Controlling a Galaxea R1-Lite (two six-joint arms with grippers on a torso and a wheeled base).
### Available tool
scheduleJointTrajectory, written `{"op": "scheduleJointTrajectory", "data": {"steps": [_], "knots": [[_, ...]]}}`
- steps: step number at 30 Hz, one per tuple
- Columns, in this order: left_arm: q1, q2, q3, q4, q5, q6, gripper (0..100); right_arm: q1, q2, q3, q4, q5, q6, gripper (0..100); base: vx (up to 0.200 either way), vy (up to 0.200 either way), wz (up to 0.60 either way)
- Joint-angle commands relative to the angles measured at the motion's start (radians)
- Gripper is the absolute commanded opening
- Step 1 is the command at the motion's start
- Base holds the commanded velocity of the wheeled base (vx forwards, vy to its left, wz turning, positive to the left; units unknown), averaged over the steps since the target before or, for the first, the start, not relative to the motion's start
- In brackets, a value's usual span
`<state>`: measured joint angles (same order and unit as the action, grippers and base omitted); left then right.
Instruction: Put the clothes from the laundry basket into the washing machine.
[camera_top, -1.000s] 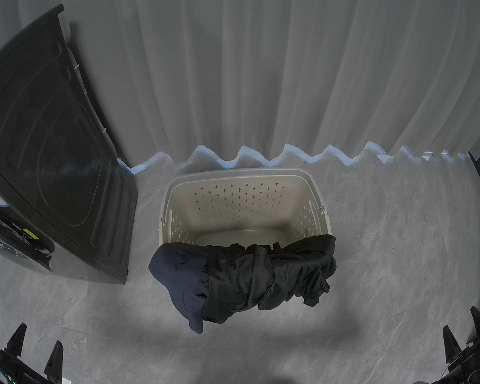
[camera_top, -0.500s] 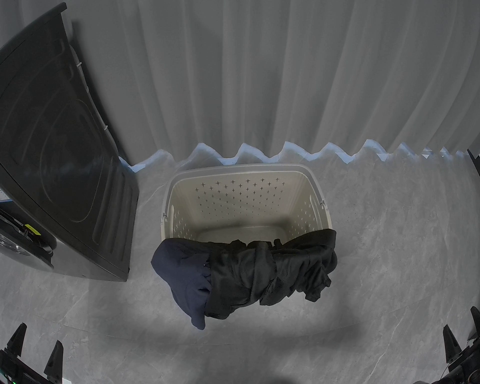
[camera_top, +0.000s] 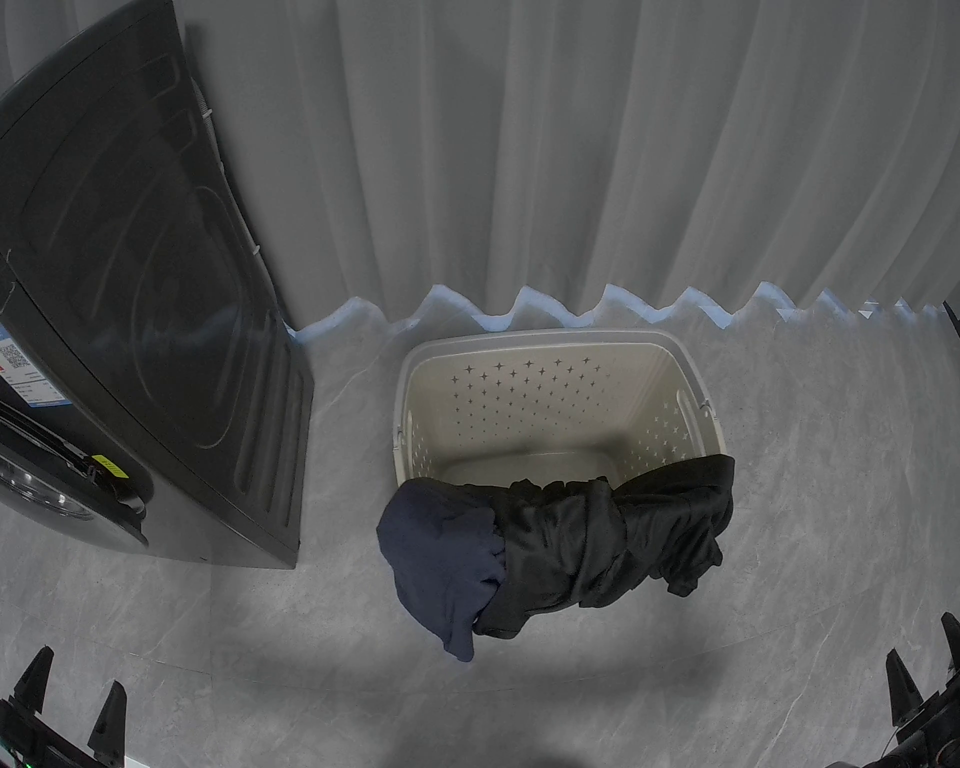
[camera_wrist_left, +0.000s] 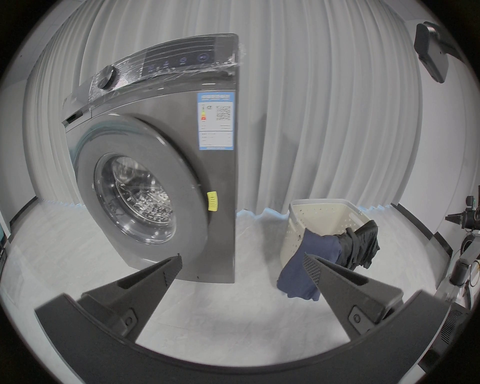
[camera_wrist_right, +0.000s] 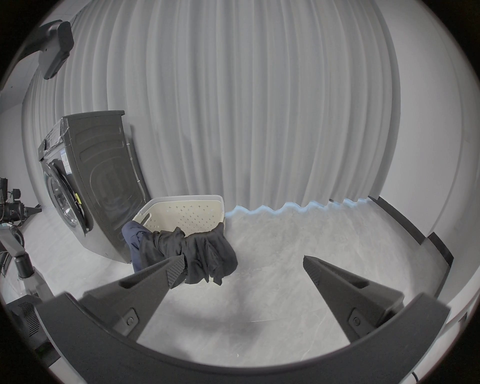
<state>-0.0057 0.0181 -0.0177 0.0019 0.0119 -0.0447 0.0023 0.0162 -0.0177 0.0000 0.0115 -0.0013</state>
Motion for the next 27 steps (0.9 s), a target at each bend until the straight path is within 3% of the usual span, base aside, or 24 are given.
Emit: {"op": "scheduleJointTrajectory", "data": {"steps": [1,5,11,23,27], "knots": [[0.0,-0.012,0.016,0.0,0.0,0.0,100,0.001,-0.016,0.015,0.0,0.001,0.0,100,0.0,0.2,0.0],[0.0,-0.012,0.016,0.0,0.0,-0.001,100,0.001,-0.016,0.016,0.0,0.001,0.0,100,0.0,0.2,0.0],[0.0,-0.012,0.016,0.0,0.002,0.0,100,0.001,-0.016,0.016,0.0,0.001,0.0,100,0.0,0.0,0.0],[0.0,-0.012,0.016,0.0,0.002,-0.001,100,0.001,-0.016,0.016,0.0,0.001,0.0,100,-0.2,0.0,0.0],[0.0,-0.012,0.016,0.0,0.002,0.0,100,0.001,-0.016,0.016,0.0,0.001,0.001,100,0.0,0.0,0.0]]}}
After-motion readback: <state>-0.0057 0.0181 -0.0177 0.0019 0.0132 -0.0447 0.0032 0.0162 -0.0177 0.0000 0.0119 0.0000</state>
